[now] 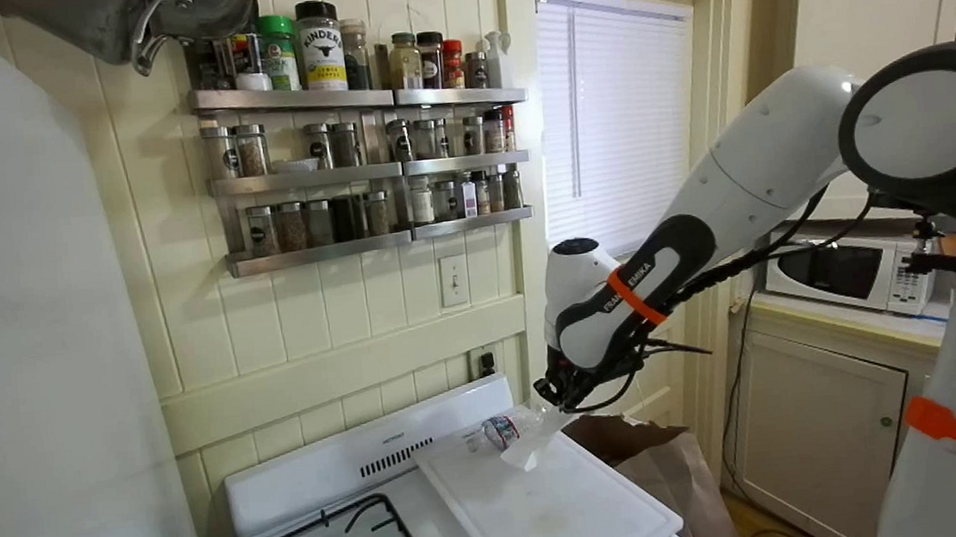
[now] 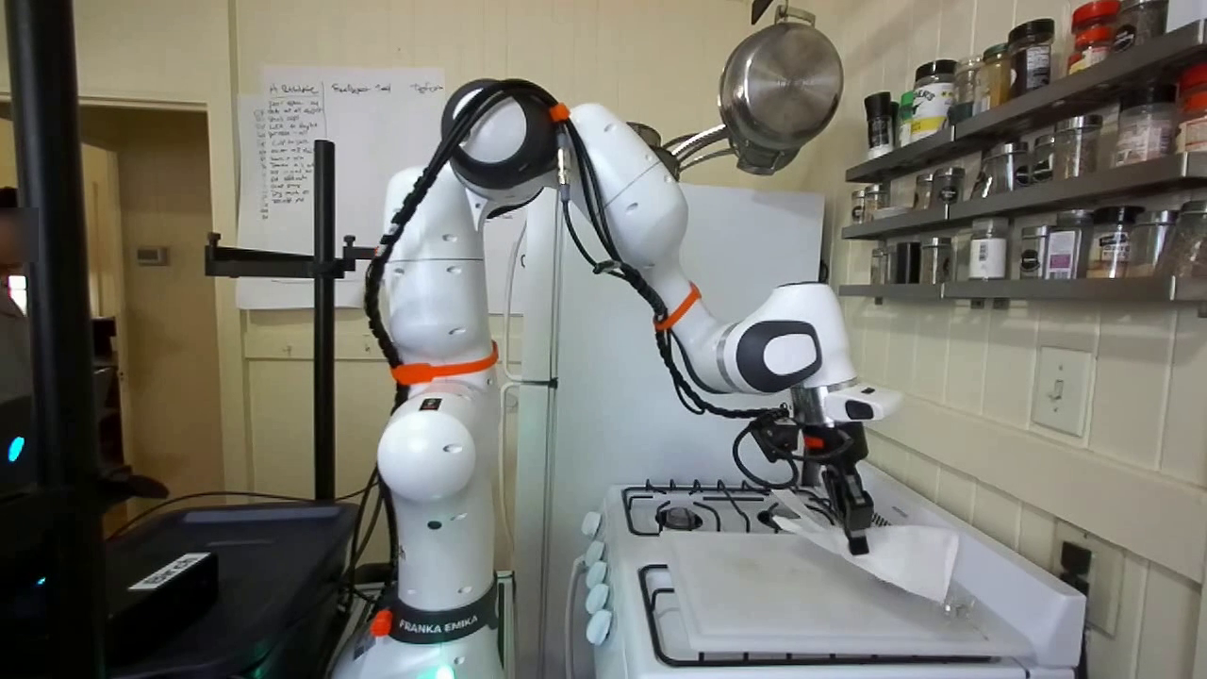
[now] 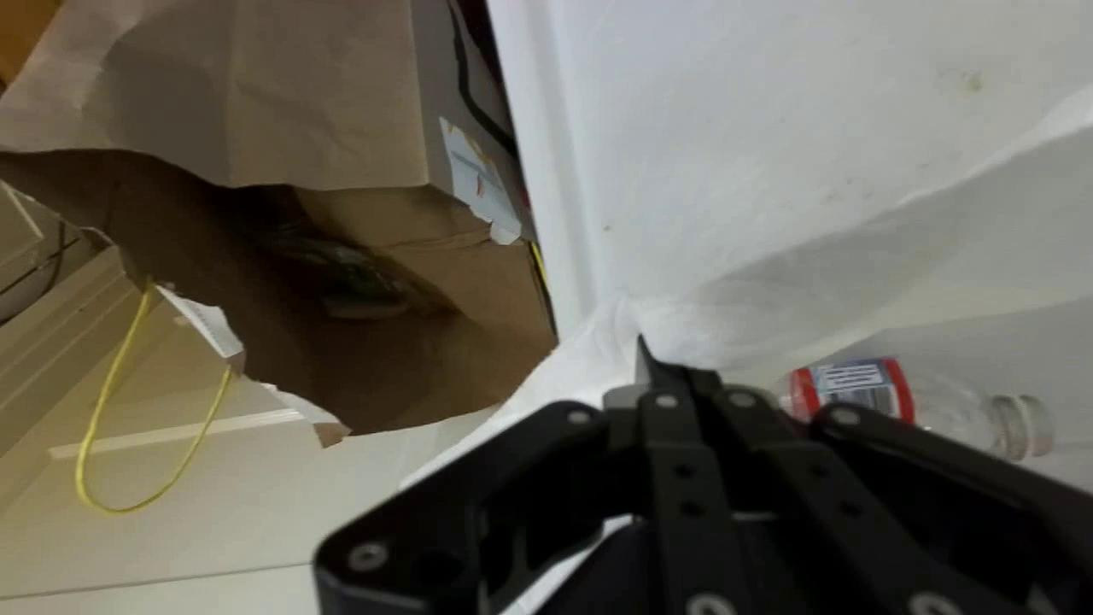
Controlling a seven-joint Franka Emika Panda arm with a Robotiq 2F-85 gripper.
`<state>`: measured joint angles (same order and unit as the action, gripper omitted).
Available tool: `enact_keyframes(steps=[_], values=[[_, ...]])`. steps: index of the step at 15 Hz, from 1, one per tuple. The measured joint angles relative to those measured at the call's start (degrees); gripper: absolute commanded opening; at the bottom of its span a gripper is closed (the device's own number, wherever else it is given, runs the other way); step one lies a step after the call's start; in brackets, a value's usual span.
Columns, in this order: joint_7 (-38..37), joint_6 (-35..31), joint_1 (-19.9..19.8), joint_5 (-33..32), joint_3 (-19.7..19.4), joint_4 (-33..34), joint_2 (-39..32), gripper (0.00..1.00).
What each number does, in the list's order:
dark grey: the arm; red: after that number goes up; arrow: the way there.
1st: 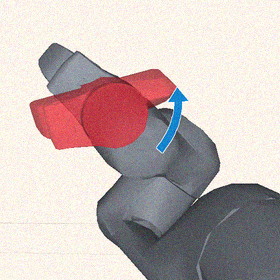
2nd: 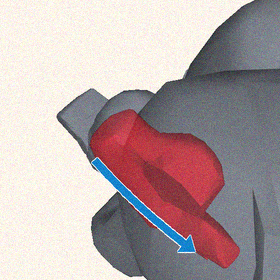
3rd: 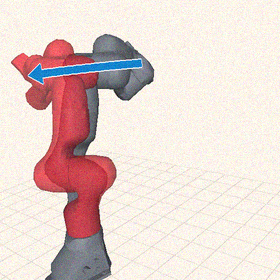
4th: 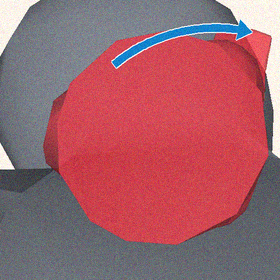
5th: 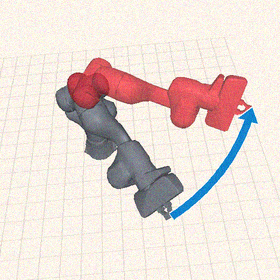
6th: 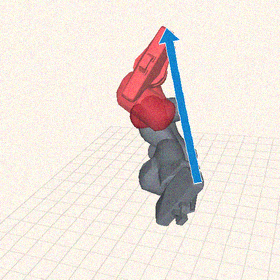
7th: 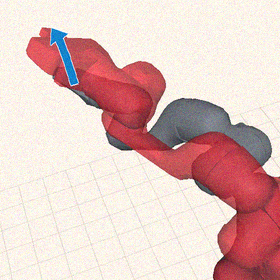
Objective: Wipe the chopping board with the tissue and place the tissue inside the paper bag
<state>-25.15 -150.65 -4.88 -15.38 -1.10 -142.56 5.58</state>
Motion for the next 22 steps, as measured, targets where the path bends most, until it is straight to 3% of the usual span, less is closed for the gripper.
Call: enact_keyframes(steps=[4,12,17,22], values=[[-5.0,0.2,-3.3,-5.6,-0.6,0.2,1.3,0.0],[-6.2,-2.4,-10.3,-10.0,-5.6,2.4,-1.2,0.0],[-6.4,-9.3,-10.4,-10.4,-8.4,4.3,-9.6,0.0],[-7.7,-17.5,-7.2,-10.5,-12.6,7.0,-18.3,0.0]])
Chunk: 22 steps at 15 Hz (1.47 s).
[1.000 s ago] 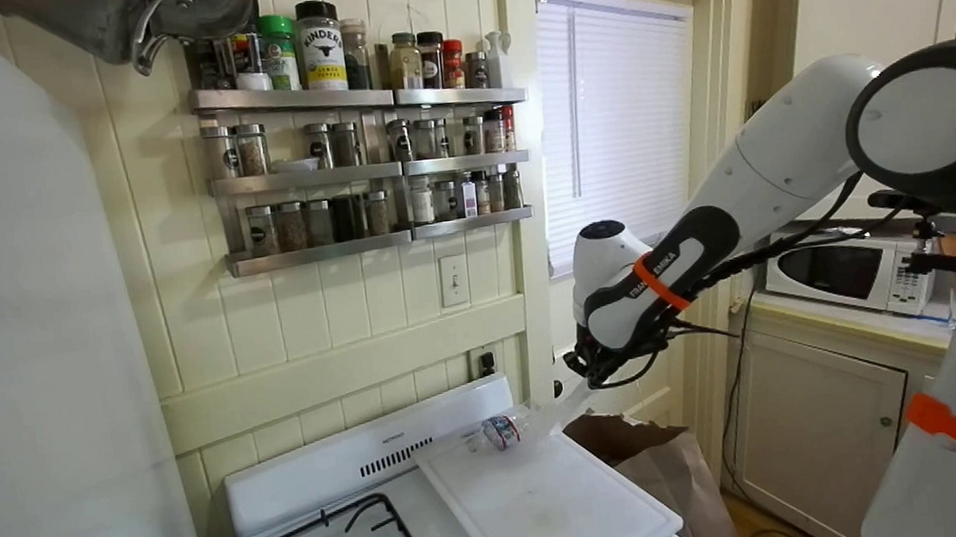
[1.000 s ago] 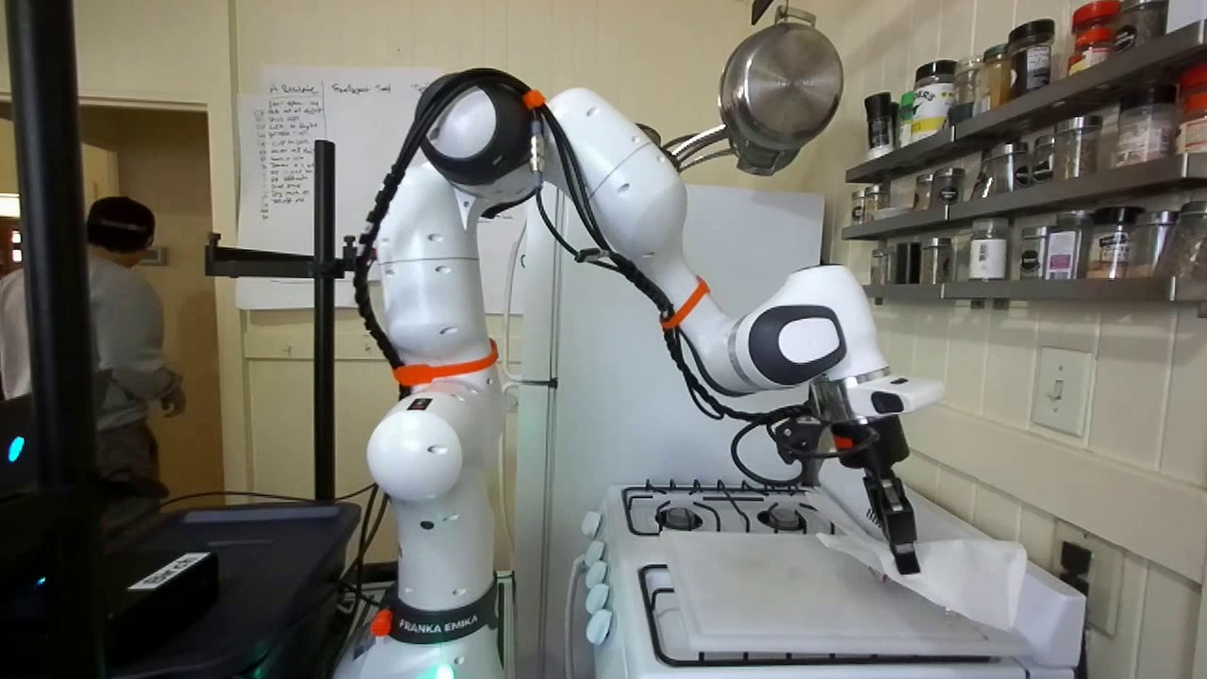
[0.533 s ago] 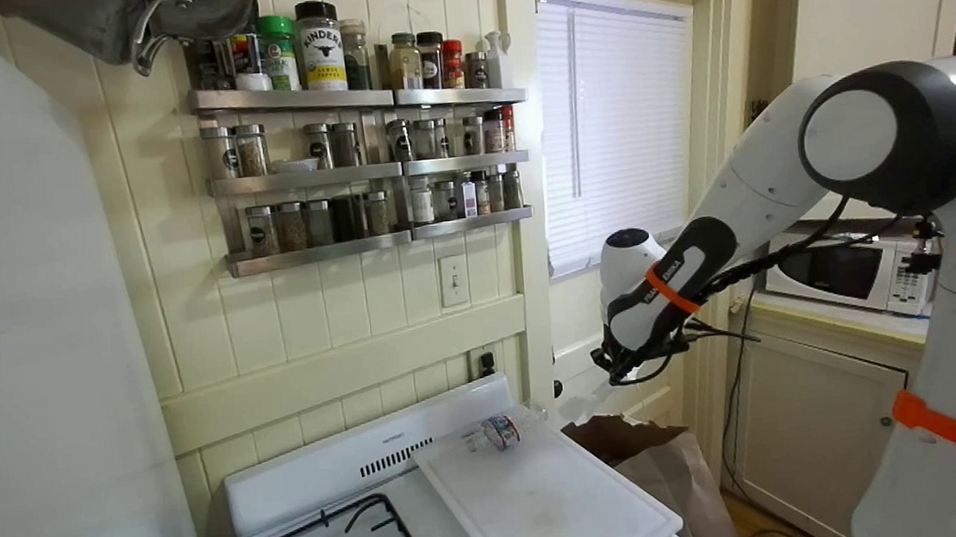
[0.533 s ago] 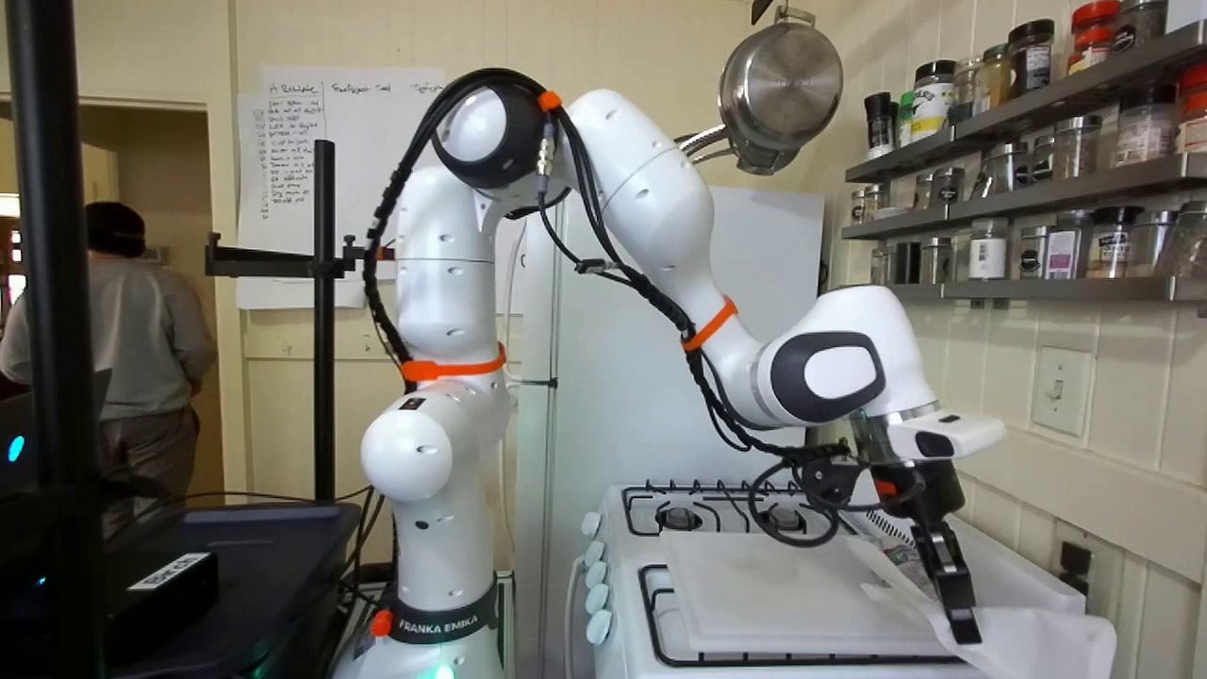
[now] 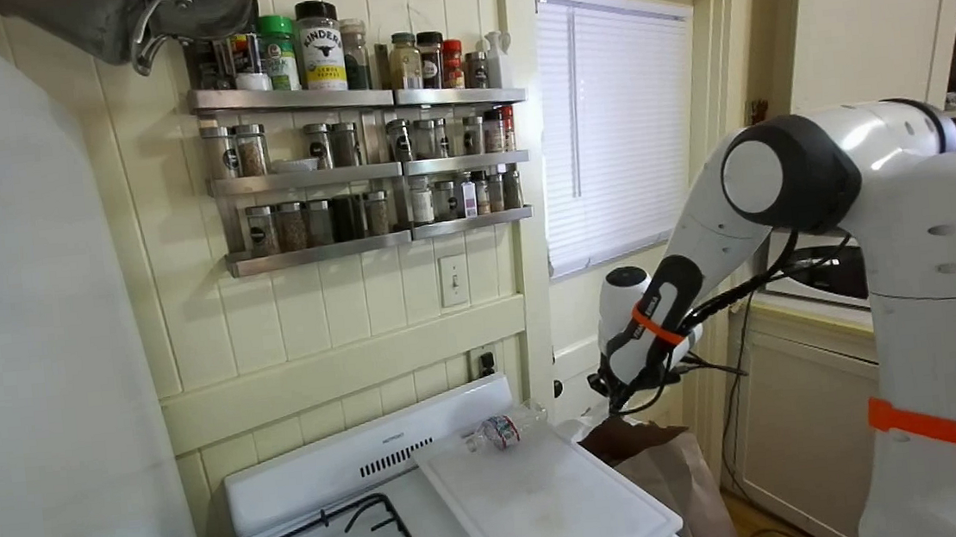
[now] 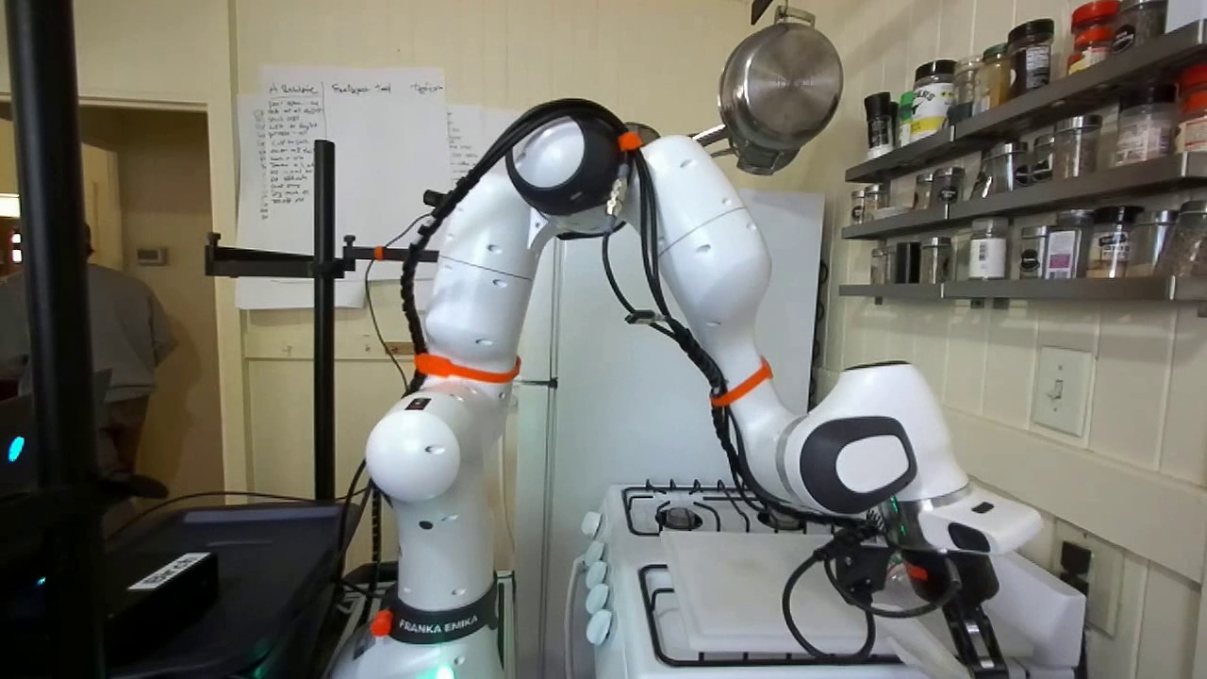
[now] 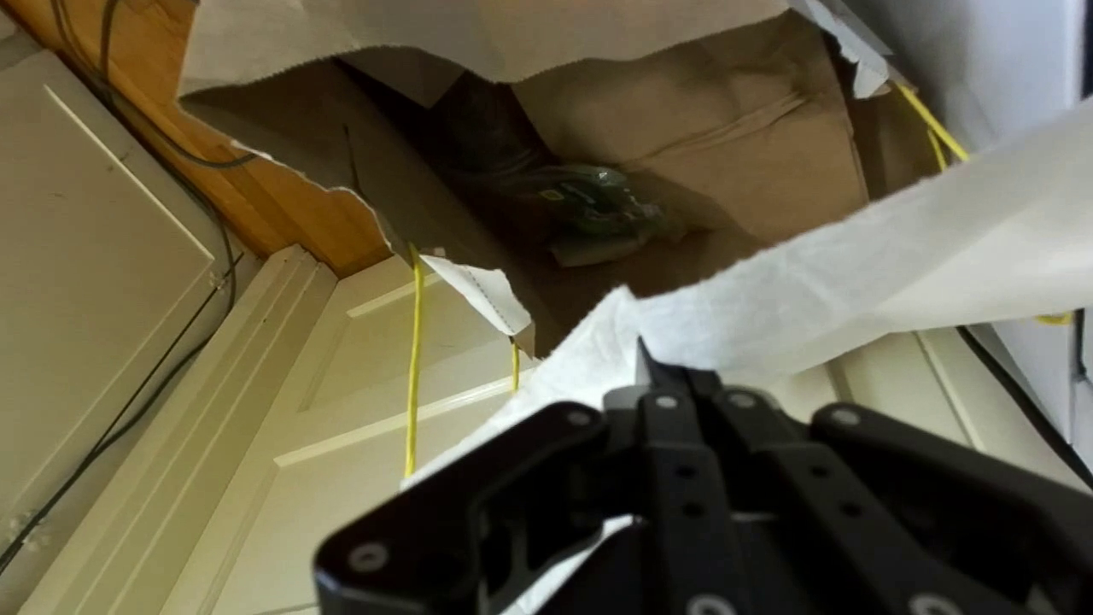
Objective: Wipe the chopping board with the tissue and place the tissue inside the paper bag
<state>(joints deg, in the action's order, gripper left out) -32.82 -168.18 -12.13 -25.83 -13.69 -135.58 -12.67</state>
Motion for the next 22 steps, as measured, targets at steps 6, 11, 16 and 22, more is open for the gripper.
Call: enact_keyframes(steps=[6,11,16,22], values=[[1.1,-6.6,0.2,2.7,0.2,4.6,-10.6,0.0],[12.2,-7.0,3.0,14.9,-0.4,8.7,-18.4,0.0],[17.2,-6.9,4.5,18.5,-3.2,12.3,-23.8,0.0],[18.5,-6.8,6.0,20.1,-5.6,14.7,-26.1,0.0]])
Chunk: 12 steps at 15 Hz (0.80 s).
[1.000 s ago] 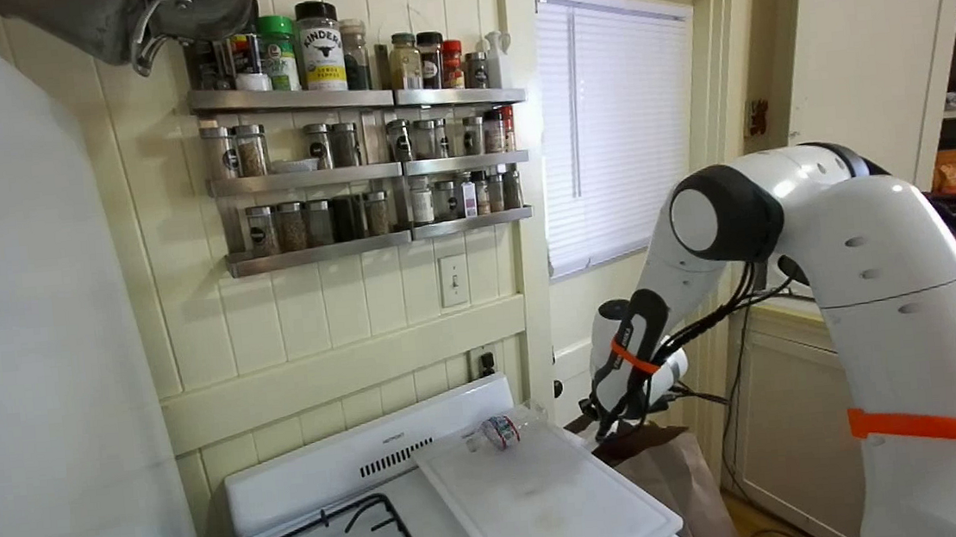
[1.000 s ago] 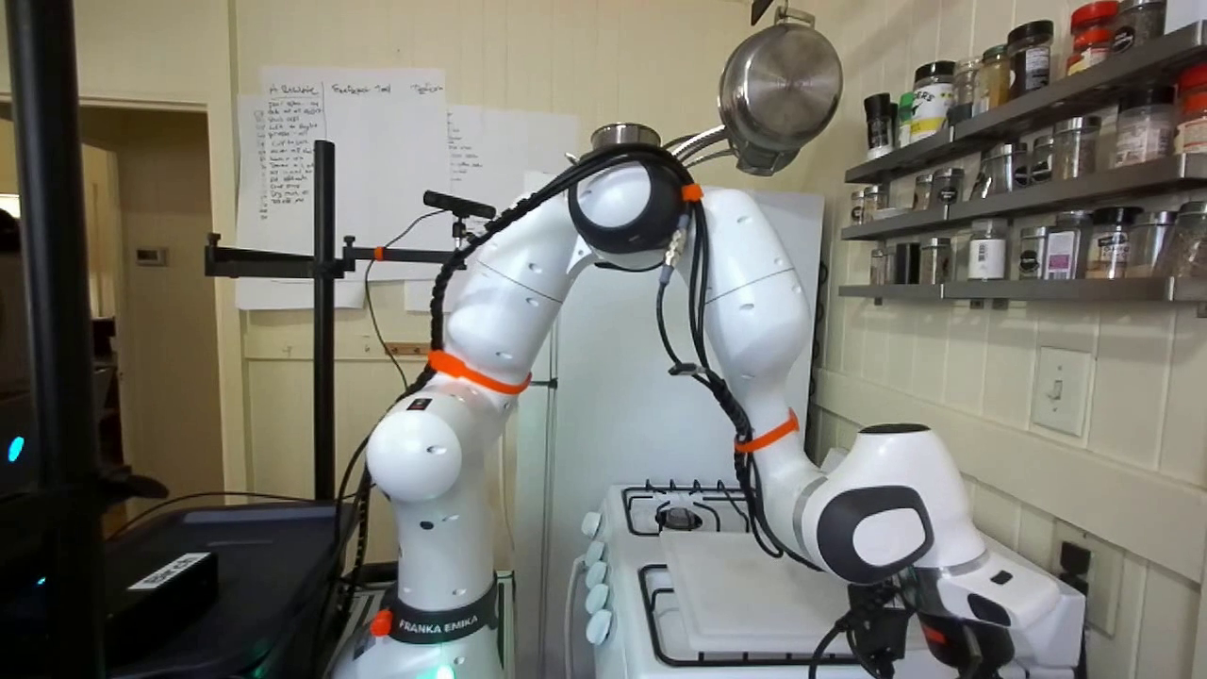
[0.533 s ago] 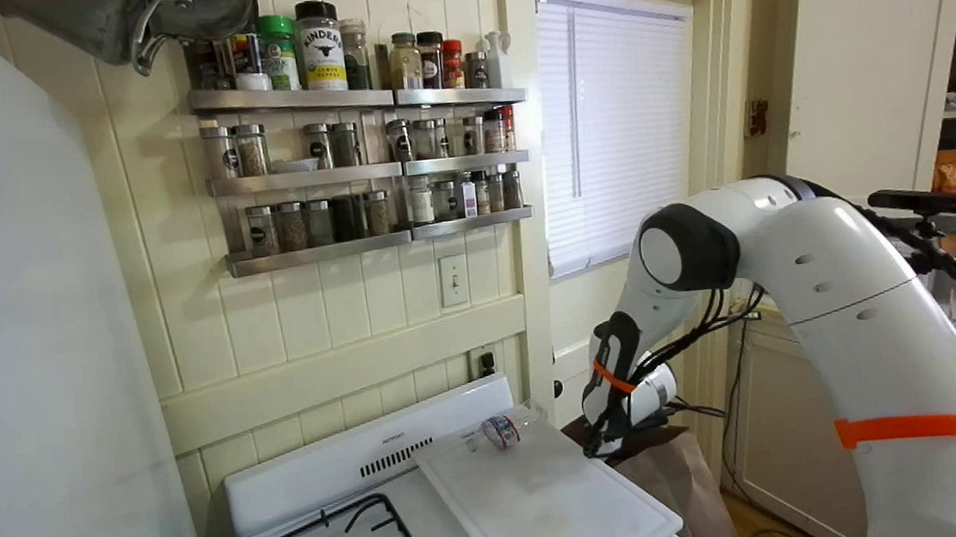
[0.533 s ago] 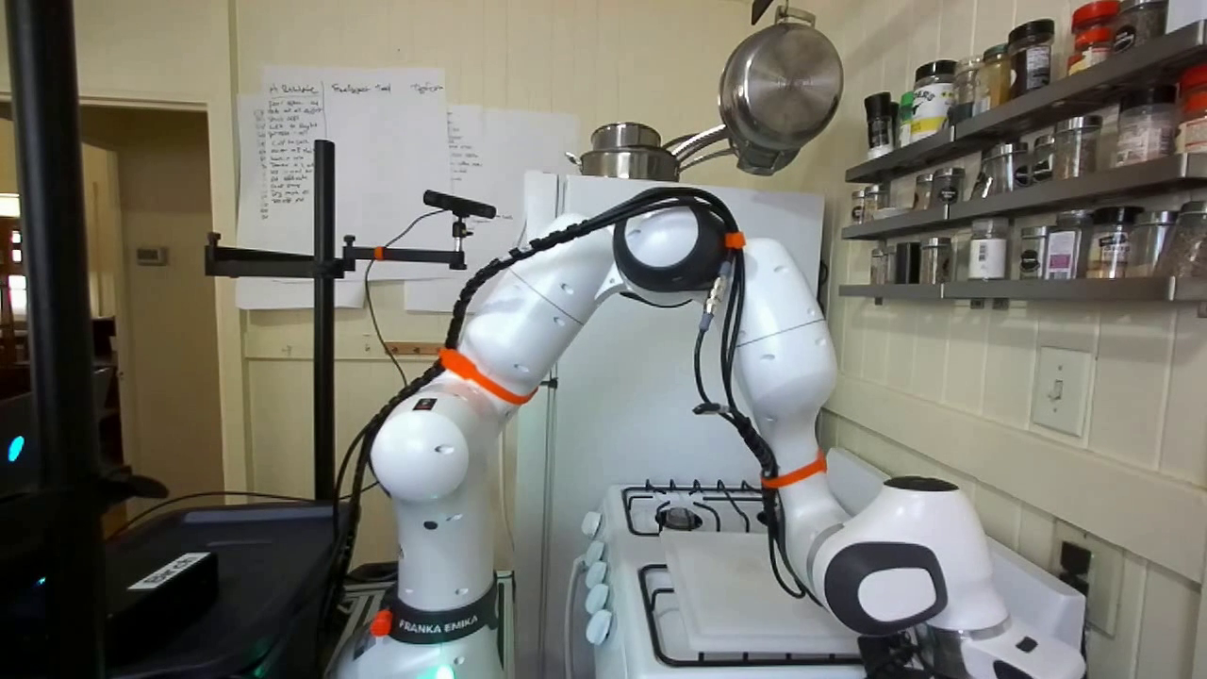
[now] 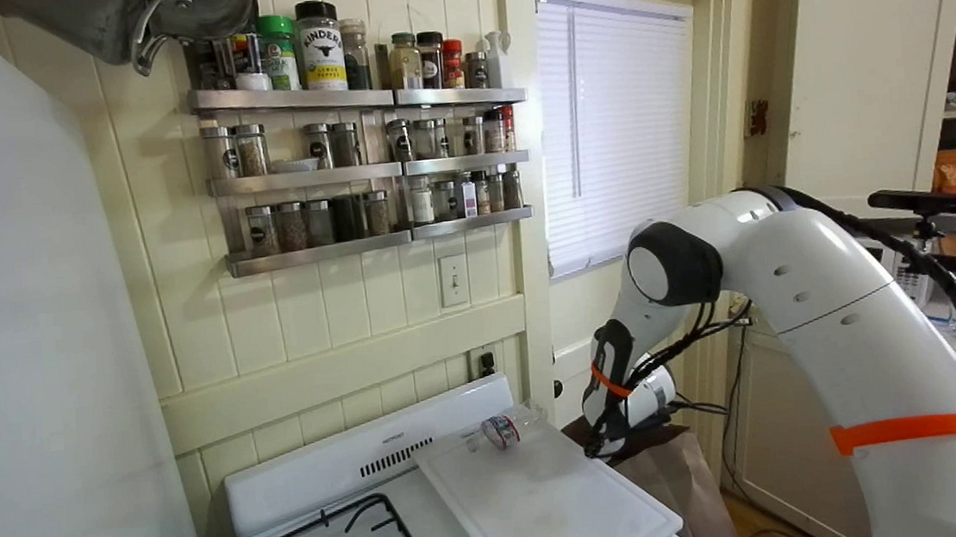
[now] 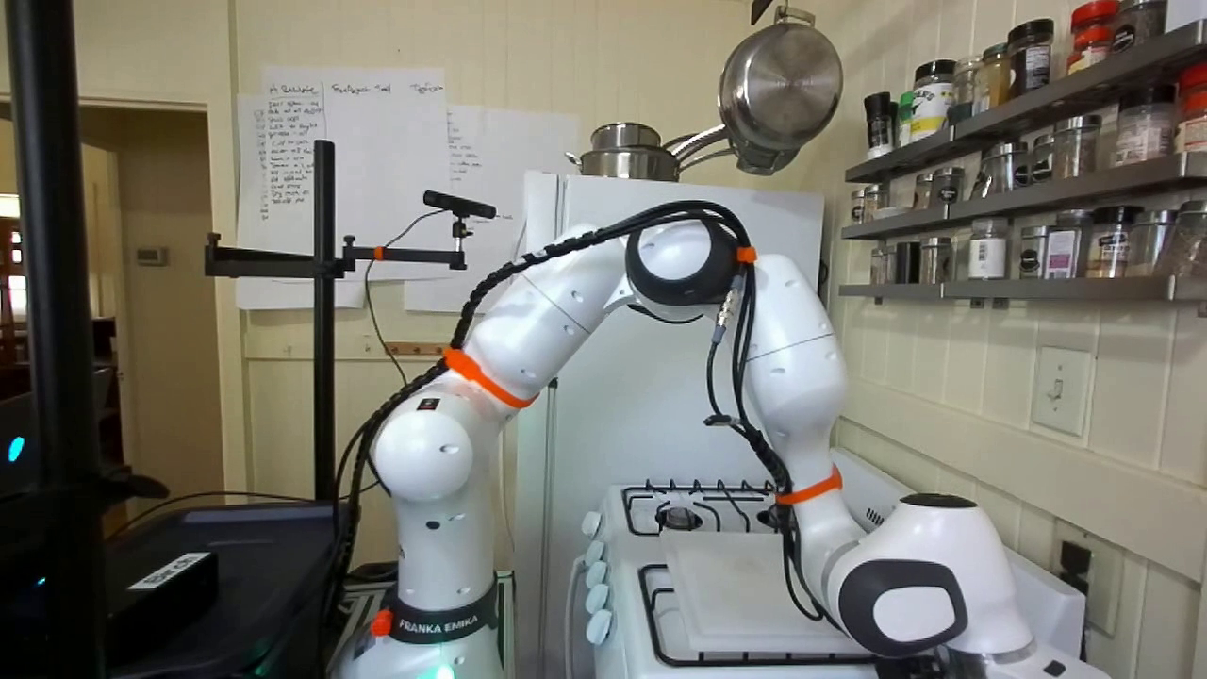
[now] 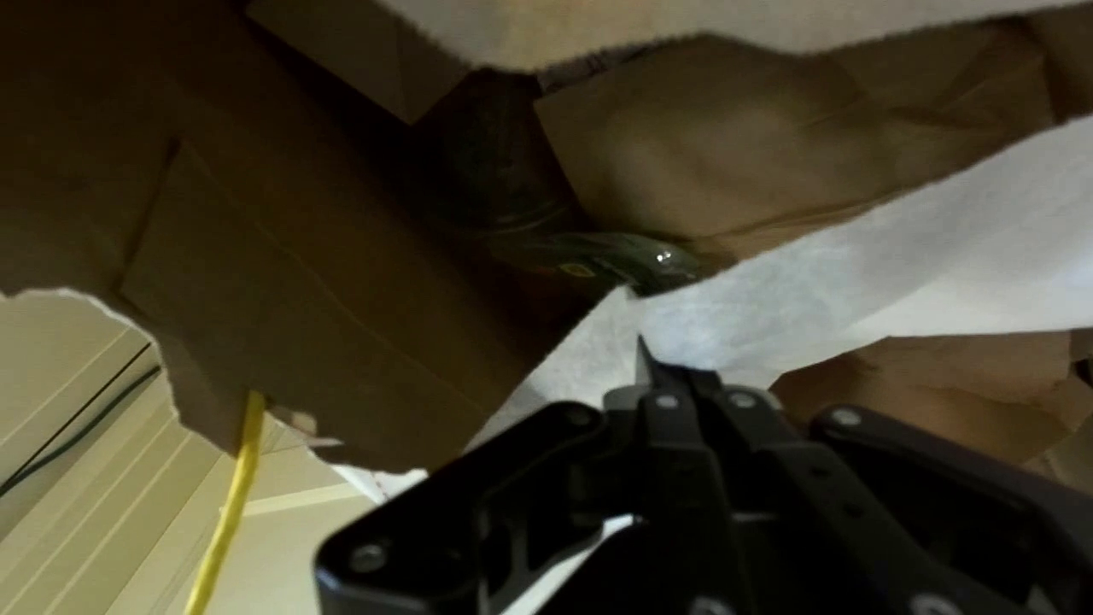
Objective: Wipe the chopping board with the tissue and place the tissue inside the paper bag
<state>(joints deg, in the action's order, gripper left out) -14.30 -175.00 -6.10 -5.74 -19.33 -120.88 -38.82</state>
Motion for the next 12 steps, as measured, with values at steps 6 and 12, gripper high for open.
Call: enact_keyframes(steps=[6,12], values=[[1.7,3.9,0.3,0.2,-0.4,0.5,0.1,0.57],[2.3,4.1,1.1,0.3,0.3,-0.1,5.5,0.99]])
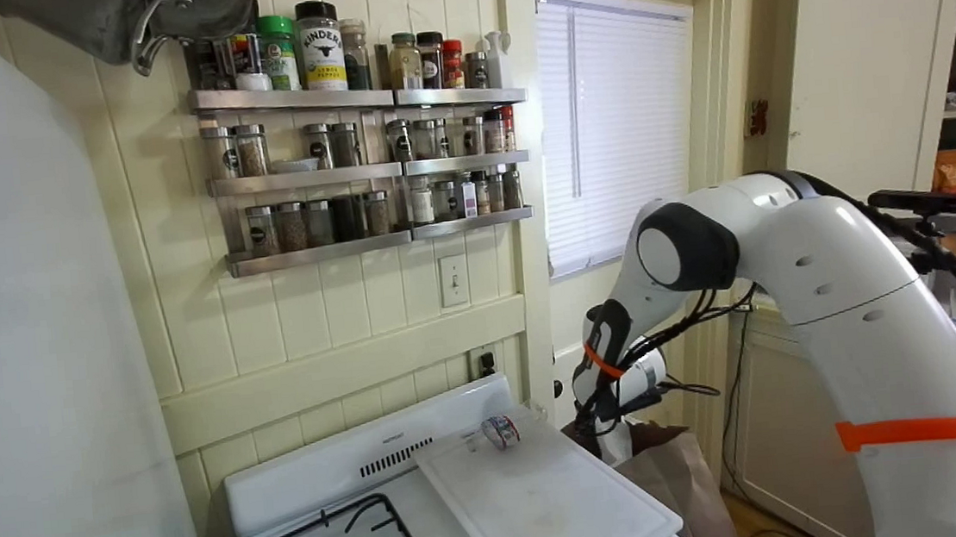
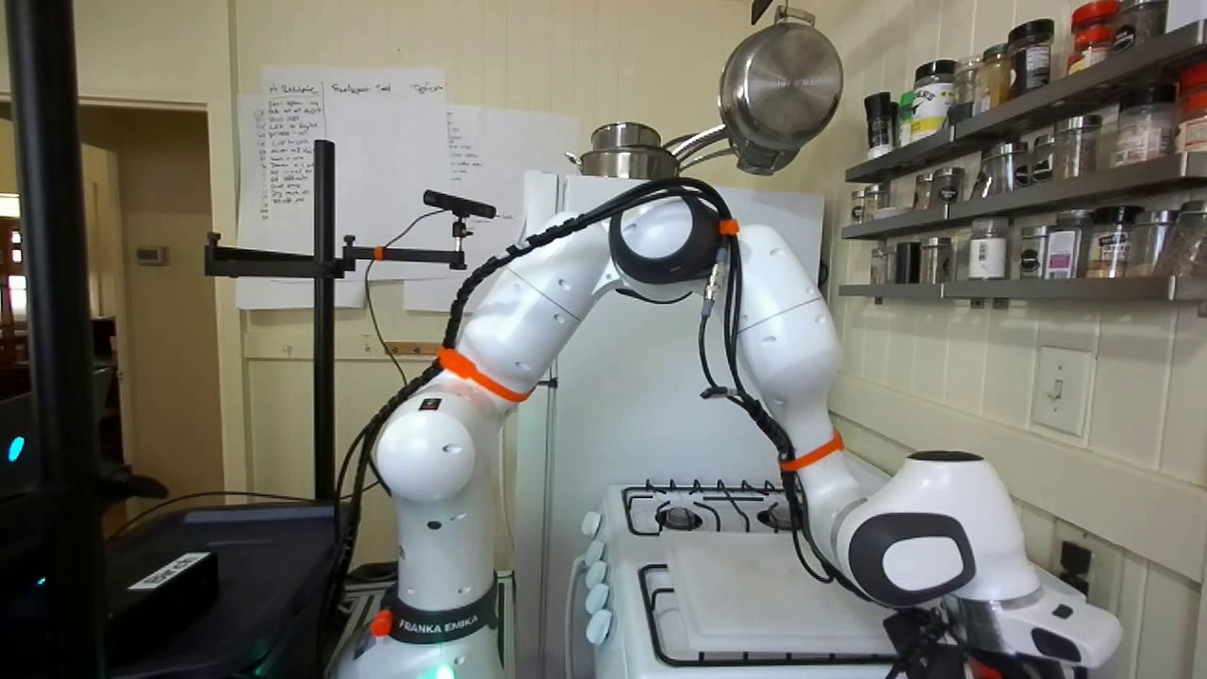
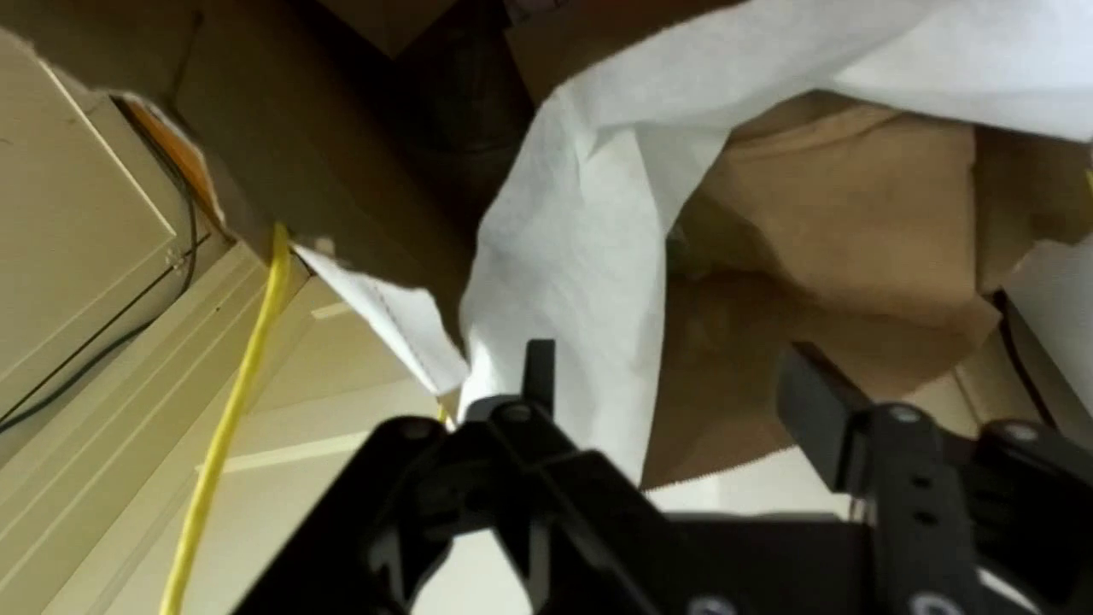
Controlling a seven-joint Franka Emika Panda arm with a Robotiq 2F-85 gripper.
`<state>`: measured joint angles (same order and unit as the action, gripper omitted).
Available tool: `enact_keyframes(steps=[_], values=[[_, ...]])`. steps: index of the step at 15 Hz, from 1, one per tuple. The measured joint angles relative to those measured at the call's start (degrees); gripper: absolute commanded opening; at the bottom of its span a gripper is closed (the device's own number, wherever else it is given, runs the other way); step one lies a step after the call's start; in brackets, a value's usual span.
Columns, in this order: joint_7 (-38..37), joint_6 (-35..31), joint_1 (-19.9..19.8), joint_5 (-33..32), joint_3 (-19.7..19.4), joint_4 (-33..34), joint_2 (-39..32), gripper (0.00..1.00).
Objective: Wipe the chopping board with the tissue and place the tissue inside the paper bag
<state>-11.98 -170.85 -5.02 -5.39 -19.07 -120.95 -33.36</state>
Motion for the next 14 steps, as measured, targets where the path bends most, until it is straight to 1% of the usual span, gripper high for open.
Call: enact_keyframes(steps=[3,8,10,12,14], values=[[0.4,0.0,0.8,0.0,0.0,-2.3,5.5,1.0],[0.8,0.8,3.3,-1.1,-1.1,-9.5,16.8,1.0],[0.8,2.9,4.6,-2.8,-2.3,-12.4,22.1,1.0],[-0.1,5.9,5.7,-5.8,-3.4,-14.9,27.4,1.0],[-0.3,6.4,5.7,-6.3,-3.5,-15.5,29.4,1.0]])
